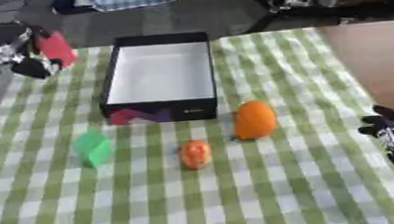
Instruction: Pick up objects on the table and place them in the box.
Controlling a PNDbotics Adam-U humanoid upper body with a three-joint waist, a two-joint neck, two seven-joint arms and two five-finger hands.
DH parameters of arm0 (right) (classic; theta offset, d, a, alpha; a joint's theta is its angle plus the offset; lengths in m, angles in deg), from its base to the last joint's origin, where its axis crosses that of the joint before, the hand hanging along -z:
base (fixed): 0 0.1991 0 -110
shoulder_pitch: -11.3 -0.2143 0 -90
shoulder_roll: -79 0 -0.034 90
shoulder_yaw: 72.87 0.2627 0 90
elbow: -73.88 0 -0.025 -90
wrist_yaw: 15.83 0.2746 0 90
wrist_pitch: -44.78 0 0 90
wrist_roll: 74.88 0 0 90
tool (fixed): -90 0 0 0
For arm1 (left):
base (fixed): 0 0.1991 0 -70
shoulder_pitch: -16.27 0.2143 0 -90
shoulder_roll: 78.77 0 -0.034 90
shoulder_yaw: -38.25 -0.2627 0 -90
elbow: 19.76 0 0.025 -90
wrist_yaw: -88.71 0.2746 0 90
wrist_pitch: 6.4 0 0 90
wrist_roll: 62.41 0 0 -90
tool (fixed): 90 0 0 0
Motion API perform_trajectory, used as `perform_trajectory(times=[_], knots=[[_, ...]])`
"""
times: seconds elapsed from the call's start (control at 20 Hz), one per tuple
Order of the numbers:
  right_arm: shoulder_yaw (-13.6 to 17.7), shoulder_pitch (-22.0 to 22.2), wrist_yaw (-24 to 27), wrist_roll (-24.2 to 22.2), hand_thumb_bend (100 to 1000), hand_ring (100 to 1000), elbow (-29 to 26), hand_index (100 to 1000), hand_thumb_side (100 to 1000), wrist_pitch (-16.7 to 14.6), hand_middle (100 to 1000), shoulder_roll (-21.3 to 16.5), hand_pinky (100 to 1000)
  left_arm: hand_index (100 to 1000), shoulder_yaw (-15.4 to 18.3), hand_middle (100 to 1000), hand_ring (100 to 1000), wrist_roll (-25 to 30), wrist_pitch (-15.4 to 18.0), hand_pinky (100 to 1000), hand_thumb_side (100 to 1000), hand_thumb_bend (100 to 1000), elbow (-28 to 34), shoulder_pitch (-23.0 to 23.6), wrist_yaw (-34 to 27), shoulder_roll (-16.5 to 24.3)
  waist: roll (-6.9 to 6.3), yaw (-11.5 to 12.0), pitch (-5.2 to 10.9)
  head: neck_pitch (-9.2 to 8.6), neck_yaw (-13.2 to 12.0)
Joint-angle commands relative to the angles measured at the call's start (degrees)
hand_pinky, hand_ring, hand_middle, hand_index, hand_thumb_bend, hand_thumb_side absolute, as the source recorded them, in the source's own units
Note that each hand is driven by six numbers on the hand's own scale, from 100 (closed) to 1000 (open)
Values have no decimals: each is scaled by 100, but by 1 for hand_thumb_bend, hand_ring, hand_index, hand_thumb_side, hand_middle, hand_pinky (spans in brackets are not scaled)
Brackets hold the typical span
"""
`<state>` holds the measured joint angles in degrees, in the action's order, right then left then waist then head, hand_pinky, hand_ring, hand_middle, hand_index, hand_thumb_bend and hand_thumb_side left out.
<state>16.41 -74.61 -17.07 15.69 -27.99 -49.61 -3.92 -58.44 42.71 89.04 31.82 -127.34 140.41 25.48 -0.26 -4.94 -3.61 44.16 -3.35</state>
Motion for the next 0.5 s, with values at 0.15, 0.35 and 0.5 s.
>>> perform_trajectory(times=[0.15,0.35,0.5], knots=[[-4,-25,2,-36,100,716,-29,865,623,1,706,-113,890,755,-486,497,492,340,333,664,337,127,624,-237,-172,-178,40,-75,197,-4,13],[-25,-39,16,-60,100,716,-21,865,623,0,706,-105,890,763,-721,513,506,658,521,666,350,142,613,-213,-23,-582,56,-169,192,-4,-2],[-30,-41,27,-66,100,716,-16,865,623,1,706,-105,890,774,-773,525,516,728,572,670,359,158,437,-157,133,-827,66,-220,184,-4,-16]])
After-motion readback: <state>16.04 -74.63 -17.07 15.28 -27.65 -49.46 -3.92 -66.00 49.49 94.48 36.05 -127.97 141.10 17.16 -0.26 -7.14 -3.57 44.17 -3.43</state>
